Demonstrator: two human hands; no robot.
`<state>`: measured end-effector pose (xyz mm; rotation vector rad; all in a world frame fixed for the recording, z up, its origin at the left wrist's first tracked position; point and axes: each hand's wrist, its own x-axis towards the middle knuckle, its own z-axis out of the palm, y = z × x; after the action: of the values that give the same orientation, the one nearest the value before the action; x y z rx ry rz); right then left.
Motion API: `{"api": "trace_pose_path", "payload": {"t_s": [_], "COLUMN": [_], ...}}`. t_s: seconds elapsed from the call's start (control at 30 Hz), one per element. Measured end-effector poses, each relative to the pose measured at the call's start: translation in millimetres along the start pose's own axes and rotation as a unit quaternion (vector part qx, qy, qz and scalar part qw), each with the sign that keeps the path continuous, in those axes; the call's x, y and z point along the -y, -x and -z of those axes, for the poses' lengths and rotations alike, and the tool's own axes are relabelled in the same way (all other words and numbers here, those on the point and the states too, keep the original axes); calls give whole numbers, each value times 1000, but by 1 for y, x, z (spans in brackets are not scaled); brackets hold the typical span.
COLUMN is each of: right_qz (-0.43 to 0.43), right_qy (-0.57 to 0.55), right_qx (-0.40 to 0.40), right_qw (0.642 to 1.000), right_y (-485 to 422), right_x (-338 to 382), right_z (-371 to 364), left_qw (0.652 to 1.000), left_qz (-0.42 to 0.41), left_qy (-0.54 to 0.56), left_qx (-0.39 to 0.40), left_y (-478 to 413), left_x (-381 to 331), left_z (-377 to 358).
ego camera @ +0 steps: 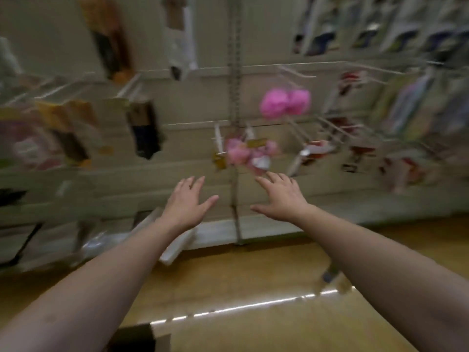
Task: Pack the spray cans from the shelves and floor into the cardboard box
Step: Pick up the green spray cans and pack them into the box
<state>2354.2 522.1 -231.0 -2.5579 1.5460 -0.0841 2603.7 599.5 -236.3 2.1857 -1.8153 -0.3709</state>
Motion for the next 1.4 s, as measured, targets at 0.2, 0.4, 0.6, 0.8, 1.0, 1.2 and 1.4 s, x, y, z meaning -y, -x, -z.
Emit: {"api": "trace_pose_path", "payload": {"t_s": [0.2,0.4,0.6,0.8,1.0,1.2,1.4], "right_qz": [-179,-308,-377,-446,-510,-544,-608], "right_qy": [2,-24,-73,-98,-134,-188,-320], "right_qx": [-8,-6,-18,-6,42,54,-3], "right_qw": [984,951,923,890,848,816,726], "right_y": [93,178,201,184,146,108,86], "right_x": [-206,-344,-414,-476,-531,-587,-639], "right_z": [34,57,47,5,-52,-138,-291], "left_qw": [987,960,929,916,914,907,892], "left_qz": [-154,-246,-308,-322,-274,-213,-91], "left_qy": [8,58,37,16,11,-30,-77], "left_qx": [42,122,200,239,299,363,436], "left_y": [-65,-79,-100,-173,-250,-301,-295], "left_x": [-205,-376,-466,-516,-528,-496,-424], "left_z": [-73,-147,-208,-274,-350,-454,-598]}}
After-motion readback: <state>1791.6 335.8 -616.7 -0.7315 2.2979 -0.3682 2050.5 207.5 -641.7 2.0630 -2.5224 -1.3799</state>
